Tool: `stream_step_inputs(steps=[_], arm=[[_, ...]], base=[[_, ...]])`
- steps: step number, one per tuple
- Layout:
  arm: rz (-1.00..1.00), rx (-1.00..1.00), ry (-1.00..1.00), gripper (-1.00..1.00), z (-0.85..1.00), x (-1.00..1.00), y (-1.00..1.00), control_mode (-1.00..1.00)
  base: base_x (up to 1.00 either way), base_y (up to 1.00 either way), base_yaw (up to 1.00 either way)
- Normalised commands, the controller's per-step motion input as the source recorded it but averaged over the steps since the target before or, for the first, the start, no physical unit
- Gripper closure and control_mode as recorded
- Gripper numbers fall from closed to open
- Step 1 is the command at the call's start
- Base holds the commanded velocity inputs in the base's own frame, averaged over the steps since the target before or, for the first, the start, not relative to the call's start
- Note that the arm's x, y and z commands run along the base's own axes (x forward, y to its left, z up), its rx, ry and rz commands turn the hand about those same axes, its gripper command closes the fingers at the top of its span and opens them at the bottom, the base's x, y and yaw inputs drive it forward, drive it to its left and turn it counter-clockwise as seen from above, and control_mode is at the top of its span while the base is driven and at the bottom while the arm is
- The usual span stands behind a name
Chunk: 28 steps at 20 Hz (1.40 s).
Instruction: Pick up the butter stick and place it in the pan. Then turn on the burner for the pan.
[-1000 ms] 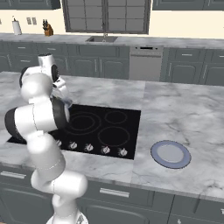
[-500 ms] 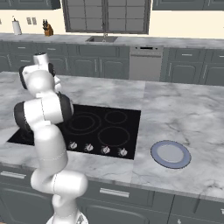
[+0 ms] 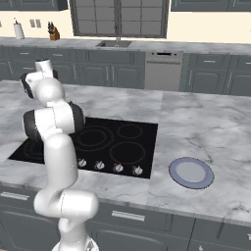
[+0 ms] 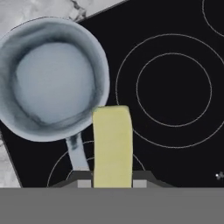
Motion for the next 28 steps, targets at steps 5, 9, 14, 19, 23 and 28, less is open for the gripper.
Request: stream_step_inputs(steps=[5,9,14,19,23,28], arm=[[0.0,0.0,0.03,1.0,-0.07,0.27,0.06,-1.0],[0.0,0.0,0.0,1.0,-0.16,0.34,0.13,-1.0],[0.0,0.0,0.0,1.0,-0.23,0.38,0.17,-1.0],[0.0,0.0,0.0,1.0,-0.18,0.4,0.14,-1.0],[0.0,0.0,0.0,1.0,-0.15,0.31,0.08,-1.0],[0.0,0.0,0.02,1.0,-0.19,0.24,0.13,-1.0]], base=[[0.0,0.0,0.0],[0.0,0.0,0.0],[0.0,0.0,0.0],[0.0,0.0,0.0],[0.0,0.0,0.0],[0.0,0.0,0.0]])
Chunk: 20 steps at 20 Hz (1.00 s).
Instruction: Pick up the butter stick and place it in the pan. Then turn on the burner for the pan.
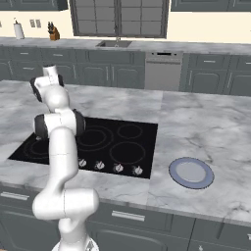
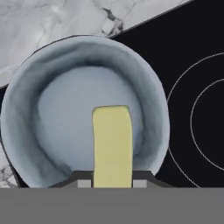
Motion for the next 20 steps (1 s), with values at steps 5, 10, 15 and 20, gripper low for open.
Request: stream_step_inputs(steps=[5,10,15,20], arm=[[0.0,0.0,0.01,1.0,-0.27,0.18,0.1,-1.0],[0.0,0.0,0.0,1.0,-0.25,0.26,0.02,-1.0],[0.0,0.0,0.0,1.0,-0.26,0.32,0.0,-1.0],[0.0,0.0,0.0,1.0,-0.28,0.27,0.08,-1.0]], base=[[0.0,0.0,0.0],[0.0,0.0,0.0],[0.0,0.0,0.0],[0.0,0.0,0.0]])
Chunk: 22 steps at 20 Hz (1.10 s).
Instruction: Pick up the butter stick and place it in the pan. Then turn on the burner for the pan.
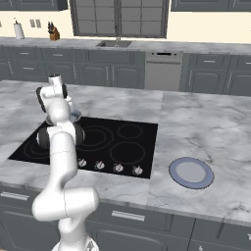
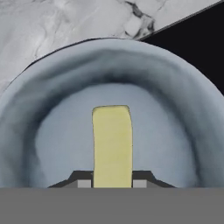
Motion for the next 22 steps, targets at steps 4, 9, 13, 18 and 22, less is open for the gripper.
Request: stream_step_inputs(steps=[4,9,13,18,22], arm=[[0.0,0.0,0.0,1.0,-0.24,0.13,0.03,-1.0],[0.0,0.0,0.0,1.0,-0.28,0.11,0.04,-1.0],[0.0,0.0,0.01,-1.0,-0.18,0.03,0.07,-1.0],[0.0,0.0,0.01,-1.0,0.0,0.0,0.0,-1.0],[0.0,0.0,0.0,-1.0,0.0,0.0,0.0,-1.0]], base=[[0.0,0.0,0.0],[0.0,0.0,0.0],[0.0,0.0,0.0],[0.0,0.0,0.0],[0.0,0.0,0.0]])
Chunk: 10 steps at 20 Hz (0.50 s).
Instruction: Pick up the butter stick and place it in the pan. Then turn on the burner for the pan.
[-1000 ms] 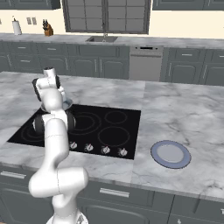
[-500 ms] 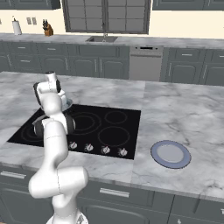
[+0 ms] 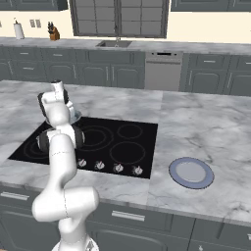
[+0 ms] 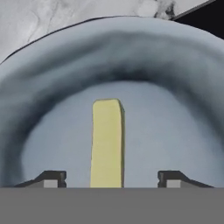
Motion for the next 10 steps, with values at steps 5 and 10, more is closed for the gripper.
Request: stream_step_inputs(steps=[5,10], arm=[[0.0,0.0,0.0,-1.0,0.06,0.0,-0.03,-1.0],[0.0,0.0,0.0,-1.0,0.67,-0.01,0.0,-1.0]], base=[[0.0,0.0,0.0],[0.0,0.0,0.0]])
